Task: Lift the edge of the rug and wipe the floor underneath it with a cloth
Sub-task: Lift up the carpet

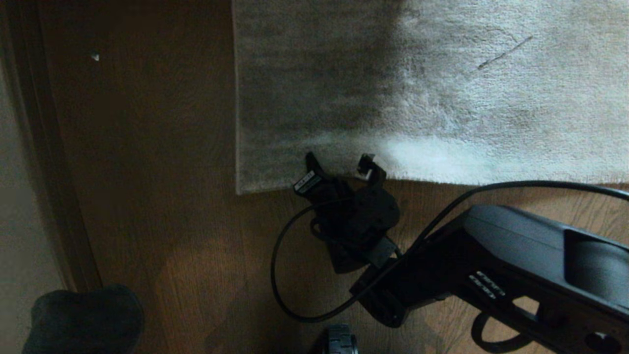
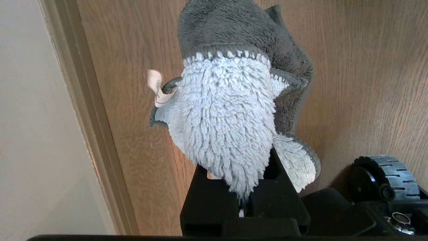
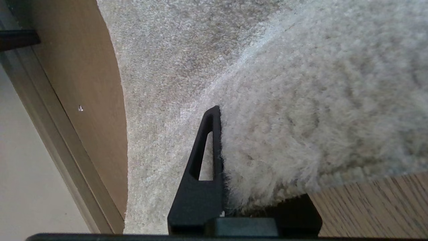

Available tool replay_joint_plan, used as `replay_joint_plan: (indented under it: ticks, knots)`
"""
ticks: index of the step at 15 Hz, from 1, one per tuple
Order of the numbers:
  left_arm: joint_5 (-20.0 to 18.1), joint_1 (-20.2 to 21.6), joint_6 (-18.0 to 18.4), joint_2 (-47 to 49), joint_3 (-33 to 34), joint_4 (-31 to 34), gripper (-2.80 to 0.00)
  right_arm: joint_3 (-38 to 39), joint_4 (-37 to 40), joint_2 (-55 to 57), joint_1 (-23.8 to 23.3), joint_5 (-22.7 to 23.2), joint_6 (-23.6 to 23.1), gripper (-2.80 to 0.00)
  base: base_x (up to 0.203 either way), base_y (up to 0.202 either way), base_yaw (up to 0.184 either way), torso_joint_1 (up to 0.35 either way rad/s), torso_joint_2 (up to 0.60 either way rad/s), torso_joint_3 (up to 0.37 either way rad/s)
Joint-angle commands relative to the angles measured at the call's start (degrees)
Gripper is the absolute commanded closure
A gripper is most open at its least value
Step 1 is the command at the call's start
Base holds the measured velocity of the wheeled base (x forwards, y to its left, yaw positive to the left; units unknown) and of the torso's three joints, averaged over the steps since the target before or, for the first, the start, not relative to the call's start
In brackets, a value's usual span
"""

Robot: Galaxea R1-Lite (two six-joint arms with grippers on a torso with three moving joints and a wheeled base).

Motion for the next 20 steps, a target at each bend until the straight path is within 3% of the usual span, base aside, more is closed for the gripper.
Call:
replay_joint_plan:
  ticks: [1,8,20]
  knots:
    - [0.0,0.0,0.0,0.0,-0.1,0.0,0.00,-0.1,-2.8,-0.7,-0.1,-0.2,0.3,0.00,0.000,0.000,0.000,0.000,0.00,0.000]
    - [0.0,0.0,0.0,0.0,0.0,0.0,0.00,-0.1,-2.8,-7.4,-2.3,0.0,3.1,0.00,0.000,0.000,0.000,0.000,0.00,0.000]
    - [0.0,0.0,0.0,0.0,-0.1,0.0,0.00,0.2,-2.8,-14.0,-3.1,0.1,3.2,0.00,0.000,0.000,0.000,0.000,0.00,0.000]
